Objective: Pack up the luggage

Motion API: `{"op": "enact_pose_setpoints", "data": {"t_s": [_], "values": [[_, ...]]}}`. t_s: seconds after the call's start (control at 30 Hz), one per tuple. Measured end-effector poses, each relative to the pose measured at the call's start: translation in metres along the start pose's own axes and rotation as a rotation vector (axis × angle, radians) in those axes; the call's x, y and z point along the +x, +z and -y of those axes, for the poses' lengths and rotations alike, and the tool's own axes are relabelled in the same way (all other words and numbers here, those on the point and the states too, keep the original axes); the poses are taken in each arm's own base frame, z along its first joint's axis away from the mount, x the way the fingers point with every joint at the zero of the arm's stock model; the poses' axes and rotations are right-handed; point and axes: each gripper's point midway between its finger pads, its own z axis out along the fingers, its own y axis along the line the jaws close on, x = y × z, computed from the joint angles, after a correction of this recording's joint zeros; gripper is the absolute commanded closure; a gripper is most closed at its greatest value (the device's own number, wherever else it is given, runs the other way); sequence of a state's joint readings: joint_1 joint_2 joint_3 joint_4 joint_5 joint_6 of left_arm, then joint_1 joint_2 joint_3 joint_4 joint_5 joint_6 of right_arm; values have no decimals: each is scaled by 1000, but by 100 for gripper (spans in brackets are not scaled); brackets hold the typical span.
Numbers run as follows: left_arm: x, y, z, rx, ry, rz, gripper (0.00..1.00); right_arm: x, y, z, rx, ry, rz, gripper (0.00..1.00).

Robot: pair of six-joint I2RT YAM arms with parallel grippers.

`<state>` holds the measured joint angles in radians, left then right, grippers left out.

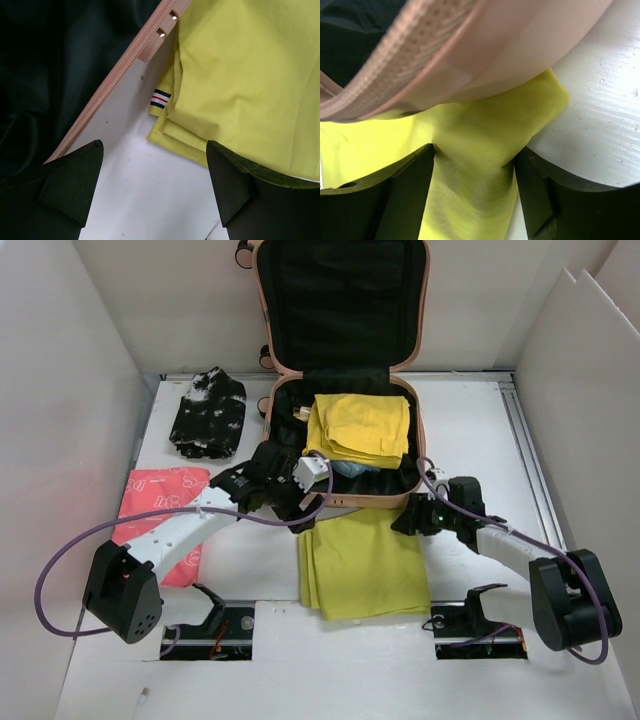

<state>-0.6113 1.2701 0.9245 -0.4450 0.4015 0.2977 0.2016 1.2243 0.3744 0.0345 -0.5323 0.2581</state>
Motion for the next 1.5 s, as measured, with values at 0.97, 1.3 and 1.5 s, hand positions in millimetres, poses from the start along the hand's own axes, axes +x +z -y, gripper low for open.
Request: {"op": "enact_pose_setpoints", "data": {"t_s": [0.97, 1.3, 1.5], "values": [[-6, -75, -132, -487, -250, 118, 18, -49, -14, -195, -57, -727, -213, 100], [-5, -90, -146, -586, -250, 123, 18, -232, 4, -260, -24, -904, 66, 100], [-3, -99, -159, -659, -248, 120, 18, -311, 18, -209, 1, -718, 155, 100]]}}
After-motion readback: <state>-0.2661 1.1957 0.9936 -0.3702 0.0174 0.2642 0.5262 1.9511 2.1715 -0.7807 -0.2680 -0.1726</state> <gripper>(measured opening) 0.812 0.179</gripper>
